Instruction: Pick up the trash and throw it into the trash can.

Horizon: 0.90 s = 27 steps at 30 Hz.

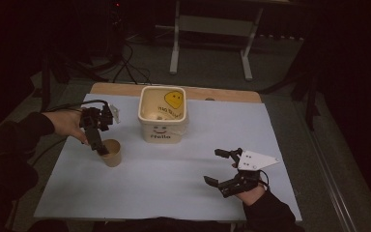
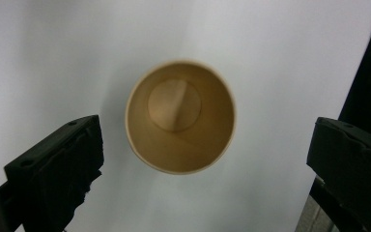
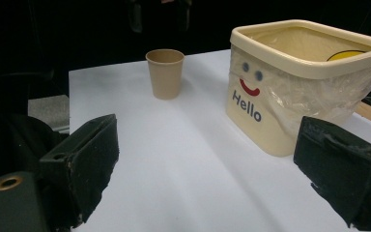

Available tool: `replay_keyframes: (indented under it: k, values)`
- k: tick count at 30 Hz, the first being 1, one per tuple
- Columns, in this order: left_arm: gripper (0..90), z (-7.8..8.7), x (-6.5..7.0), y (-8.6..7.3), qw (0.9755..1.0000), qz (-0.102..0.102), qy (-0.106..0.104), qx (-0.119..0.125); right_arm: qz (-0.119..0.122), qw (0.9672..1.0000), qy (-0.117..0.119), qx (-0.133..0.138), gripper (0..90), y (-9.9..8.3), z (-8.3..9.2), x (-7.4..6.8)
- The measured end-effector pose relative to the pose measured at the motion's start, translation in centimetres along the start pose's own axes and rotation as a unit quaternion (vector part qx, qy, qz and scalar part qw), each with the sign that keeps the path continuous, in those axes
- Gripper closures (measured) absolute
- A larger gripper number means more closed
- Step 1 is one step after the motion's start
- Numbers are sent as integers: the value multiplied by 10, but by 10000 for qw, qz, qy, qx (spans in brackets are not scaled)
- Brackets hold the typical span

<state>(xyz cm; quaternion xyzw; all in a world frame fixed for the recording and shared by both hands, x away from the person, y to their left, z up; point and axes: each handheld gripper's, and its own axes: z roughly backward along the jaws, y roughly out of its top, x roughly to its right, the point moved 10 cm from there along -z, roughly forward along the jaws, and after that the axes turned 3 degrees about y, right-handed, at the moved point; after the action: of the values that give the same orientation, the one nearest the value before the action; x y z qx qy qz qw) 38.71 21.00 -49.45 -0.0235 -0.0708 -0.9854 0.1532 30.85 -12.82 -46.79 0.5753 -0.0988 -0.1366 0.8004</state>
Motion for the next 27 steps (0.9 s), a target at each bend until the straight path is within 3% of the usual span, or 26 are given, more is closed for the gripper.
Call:
replay_keyframes:
  k: [15,27]
  values:
    - [3,-27,-6,-7,9998,170,-35,-12,-20,10000,2,-30,87,0,0,0]
    - [3,-44,-6,-8,9997,159,-138,-83,-26,10000,5,-47,86,-1,-1,0]
